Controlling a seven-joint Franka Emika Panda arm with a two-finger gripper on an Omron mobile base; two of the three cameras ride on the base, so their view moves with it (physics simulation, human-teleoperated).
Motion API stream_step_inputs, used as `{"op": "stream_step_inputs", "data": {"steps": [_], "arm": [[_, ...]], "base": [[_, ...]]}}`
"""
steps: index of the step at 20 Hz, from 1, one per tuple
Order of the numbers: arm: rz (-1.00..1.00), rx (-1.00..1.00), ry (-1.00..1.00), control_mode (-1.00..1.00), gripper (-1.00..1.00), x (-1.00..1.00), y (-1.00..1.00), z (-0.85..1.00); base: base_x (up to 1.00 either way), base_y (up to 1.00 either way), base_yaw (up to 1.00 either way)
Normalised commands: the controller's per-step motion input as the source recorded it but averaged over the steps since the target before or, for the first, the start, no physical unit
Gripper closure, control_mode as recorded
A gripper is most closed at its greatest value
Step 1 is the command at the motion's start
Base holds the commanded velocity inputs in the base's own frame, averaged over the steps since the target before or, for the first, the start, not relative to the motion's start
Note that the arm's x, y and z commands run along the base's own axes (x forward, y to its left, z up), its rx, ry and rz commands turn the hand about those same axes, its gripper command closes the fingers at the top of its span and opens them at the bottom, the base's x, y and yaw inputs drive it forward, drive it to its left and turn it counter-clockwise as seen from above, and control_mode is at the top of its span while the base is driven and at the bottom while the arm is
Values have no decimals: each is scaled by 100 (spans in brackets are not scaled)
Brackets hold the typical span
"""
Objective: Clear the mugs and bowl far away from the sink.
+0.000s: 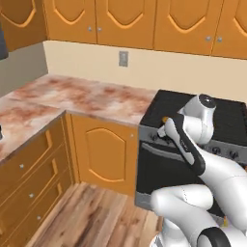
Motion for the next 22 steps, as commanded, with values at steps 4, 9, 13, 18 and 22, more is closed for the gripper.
{"op": "stream_step_inputs", "data": {"steps": [4, 9, 13, 18, 22], "arm": [[0, 0, 0, 100, 100, 0, 0, 0], [0, 0, 0, 100, 100, 0, 0, 0], [0, 0, 0, 100, 100, 0, 0, 0], [0, 0, 0, 100, 100, 0, 0, 0], [0, 0, 0, 100, 100, 0, 0, 0]], "base": [[36, 18, 73], [70, 9, 70], [96, 0, 68], [67, -38, 61], [50, -58, 53]]}}
